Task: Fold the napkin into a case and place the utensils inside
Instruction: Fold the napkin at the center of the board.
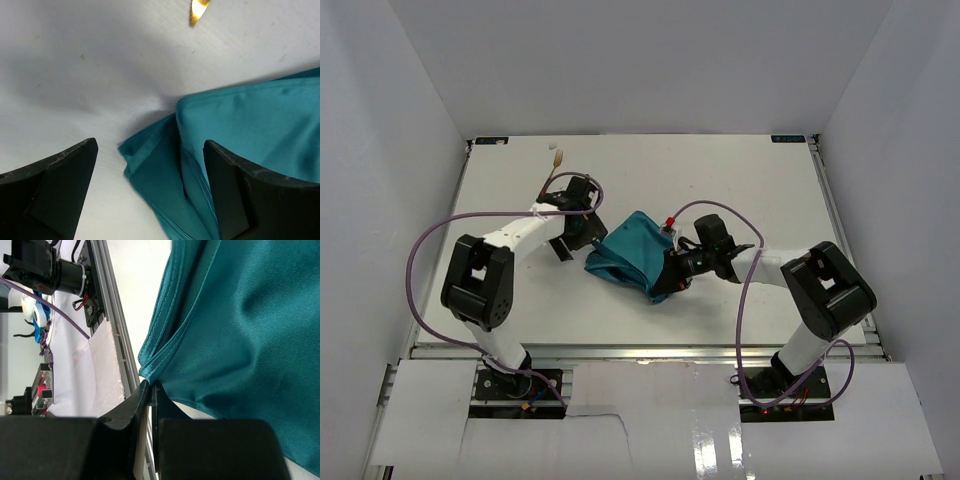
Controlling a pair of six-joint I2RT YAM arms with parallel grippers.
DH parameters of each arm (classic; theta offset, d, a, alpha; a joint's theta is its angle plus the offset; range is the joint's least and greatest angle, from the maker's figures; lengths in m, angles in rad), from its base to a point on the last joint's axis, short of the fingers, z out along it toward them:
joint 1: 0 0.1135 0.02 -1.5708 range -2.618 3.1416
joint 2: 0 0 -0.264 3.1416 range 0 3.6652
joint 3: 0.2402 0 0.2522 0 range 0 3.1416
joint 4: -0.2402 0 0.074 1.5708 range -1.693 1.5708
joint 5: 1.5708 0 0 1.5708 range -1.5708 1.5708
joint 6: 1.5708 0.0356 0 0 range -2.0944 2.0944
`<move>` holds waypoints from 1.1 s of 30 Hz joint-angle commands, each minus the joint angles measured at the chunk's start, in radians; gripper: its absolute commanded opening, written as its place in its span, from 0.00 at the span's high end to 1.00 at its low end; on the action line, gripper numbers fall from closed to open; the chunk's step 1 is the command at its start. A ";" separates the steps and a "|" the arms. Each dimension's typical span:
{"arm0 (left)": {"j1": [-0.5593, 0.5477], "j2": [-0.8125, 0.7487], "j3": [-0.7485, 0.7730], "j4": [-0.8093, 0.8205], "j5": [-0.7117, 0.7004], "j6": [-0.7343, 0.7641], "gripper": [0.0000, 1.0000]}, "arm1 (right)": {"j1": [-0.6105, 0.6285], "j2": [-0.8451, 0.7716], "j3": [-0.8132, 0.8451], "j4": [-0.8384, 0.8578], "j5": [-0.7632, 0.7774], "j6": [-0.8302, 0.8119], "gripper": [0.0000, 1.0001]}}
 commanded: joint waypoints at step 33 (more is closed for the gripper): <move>-0.371 -0.201 -0.196 0.031 -0.021 -0.628 0.02 | 0.004 -0.020 -0.037 0.059 0.028 0.057 0.92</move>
